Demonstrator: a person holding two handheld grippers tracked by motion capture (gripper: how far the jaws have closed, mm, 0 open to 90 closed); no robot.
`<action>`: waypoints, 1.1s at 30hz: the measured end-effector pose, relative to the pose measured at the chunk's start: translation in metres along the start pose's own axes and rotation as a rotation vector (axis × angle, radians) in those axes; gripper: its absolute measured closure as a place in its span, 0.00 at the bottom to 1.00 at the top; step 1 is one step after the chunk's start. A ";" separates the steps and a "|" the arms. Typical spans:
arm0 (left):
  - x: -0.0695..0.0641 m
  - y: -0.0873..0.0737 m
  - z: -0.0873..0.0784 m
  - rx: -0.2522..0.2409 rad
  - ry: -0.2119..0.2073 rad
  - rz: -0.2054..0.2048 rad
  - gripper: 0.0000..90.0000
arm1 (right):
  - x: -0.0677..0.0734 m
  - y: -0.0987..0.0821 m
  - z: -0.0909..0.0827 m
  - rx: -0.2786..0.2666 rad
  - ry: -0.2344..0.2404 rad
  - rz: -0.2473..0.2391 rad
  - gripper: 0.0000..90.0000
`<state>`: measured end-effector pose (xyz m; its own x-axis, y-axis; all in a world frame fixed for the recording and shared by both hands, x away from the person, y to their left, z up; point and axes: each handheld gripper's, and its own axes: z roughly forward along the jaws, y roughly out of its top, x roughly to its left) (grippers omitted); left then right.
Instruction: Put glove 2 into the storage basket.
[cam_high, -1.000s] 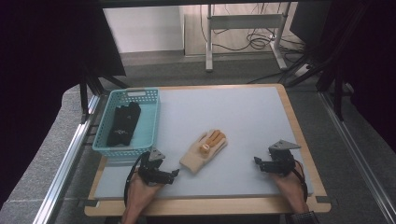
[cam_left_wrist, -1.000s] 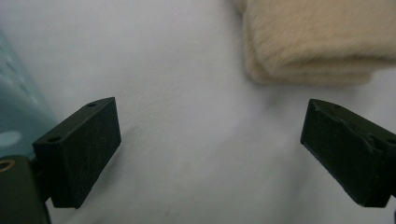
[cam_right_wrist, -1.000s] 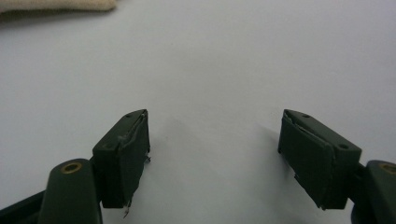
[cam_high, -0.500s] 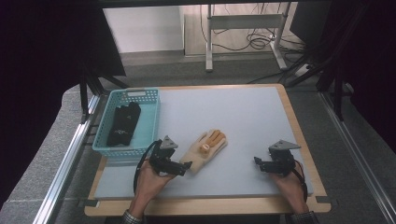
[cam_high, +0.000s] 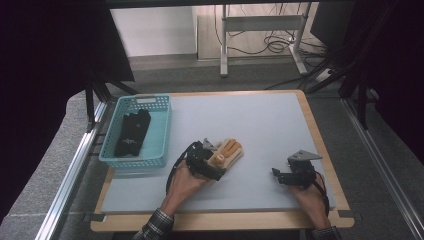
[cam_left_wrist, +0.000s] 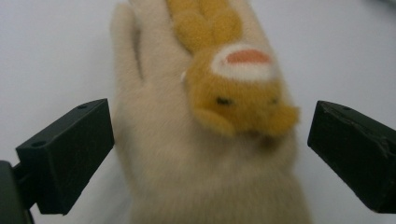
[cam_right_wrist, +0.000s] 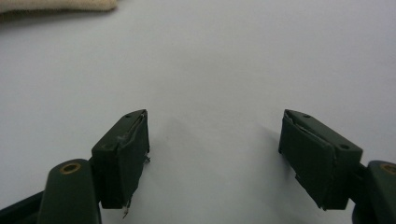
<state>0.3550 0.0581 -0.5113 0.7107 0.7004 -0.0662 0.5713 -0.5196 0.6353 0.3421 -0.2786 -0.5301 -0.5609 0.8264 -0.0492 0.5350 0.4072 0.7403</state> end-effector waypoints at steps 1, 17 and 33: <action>0.000 0.000 0.000 0.000 0.000 0.000 0.01 | 0.000 0.000 0.000 0.000 0.000 0.000 0.26; -0.003 0.006 0.019 0.057 0.012 0.004 0.56 | 0.000 0.000 0.000 0.000 0.000 -0.001 0.26; 0.005 0.021 -0.006 -0.001 -0.004 -0.004 0.80 | 0.000 0.000 0.000 0.000 0.002 0.001 0.26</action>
<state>0.3683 0.0532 -0.4934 0.7100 0.7006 -0.0715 0.5737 -0.5165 0.6357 0.3420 -0.2786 -0.5301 -0.5615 0.8261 -0.0475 0.5357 0.4066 0.7400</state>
